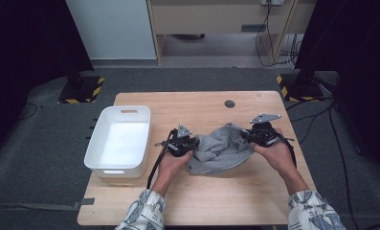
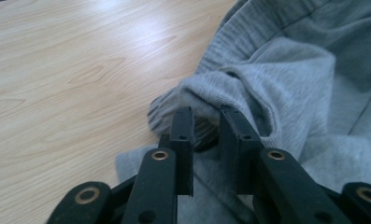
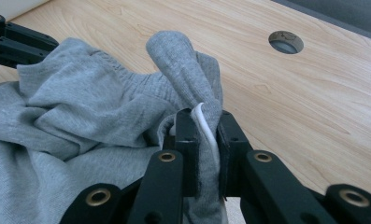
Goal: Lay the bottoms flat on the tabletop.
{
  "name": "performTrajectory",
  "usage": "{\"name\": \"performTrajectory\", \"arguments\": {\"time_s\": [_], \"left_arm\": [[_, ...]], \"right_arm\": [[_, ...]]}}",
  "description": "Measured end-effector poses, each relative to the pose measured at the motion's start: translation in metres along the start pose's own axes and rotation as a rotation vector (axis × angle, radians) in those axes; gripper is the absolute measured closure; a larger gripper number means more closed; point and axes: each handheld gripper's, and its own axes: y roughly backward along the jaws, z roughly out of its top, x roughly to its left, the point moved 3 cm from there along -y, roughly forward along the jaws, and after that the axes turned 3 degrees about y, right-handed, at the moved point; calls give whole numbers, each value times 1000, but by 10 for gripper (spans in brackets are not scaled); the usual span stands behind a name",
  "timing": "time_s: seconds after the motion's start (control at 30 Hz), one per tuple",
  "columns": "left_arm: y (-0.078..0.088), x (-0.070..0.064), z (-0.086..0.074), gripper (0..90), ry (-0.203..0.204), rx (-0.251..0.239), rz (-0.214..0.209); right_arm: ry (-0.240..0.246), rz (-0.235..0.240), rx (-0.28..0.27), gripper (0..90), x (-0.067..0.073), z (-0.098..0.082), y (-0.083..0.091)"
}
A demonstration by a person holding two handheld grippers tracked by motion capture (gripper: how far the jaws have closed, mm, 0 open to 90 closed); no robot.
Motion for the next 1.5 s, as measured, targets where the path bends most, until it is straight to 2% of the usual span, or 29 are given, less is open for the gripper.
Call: {"name": "performTrajectory", "arguments": {"time_s": [0.07, 0.17, 0.27, 0.43, 0.53, 0.6, 0.67, 0.73, 0.9, 1.0, 1.03, 1.13, 1.17, 1.37, 1.5], "left_arm": [[-1, -1, 2, 739, 1, -2, -6], [-1, -4, 6, 735, 27, -25, -41], [-3, -6, 6, 724, 17, -14, -39], [-8, -11, 0, 697, 25, -2, -53], [-9, -16, -5, 667, -5, 3, -56], [-11, -18, -10, 648, -10, 2, -56], [-13, -18, -14, 625, 8, 3, -62], [-15, -18, -16, 600, 21, 5, -66], [-15, -16, -18, 561, 5, 13, -58], [-19, -17, -21, 563, 3, 21, -69], [-19, -19, -21, 578, -1, 24, -77], [-22, -22, -22, 639, -12, 30, -90], [-23, -23, -22, 687, -14, 36, -95], [-23, -24, -17, 853, -41, 92, -96], [-17, -20, -9, 879, -38, 89, -62]], "right_arm": [[0, 1, -2, 816, 0, 0, 0], [1, 4, -2, 814, 0, 0, 1], [-2, 5, -2, 811, 0, 0, 1], [-6, 9, -2, 804, 1, 0, 1], [-7, 13, -1, 796, 1, 0, 0], [-8, 15, -1, 789, 2, 0, 0], [-11, 18, 2, 778, 2, 0, -1], [-13, 23, 0, 758, 3, 0, -2], [-18, 34, -9, 676, 5, 1, -3], [-10, 52, 16, 650, 7, 0, -7], [-7, 60, 29, 664, 9, -1, -8], [7, 66, 33, 779, 11, -2, -9], [13, 71, 34, 796, 12, -2, -9], [26, 75, 25, 822, 11, -3, -8], [33, 56, 20, 831, 6, -4, -4]]}}
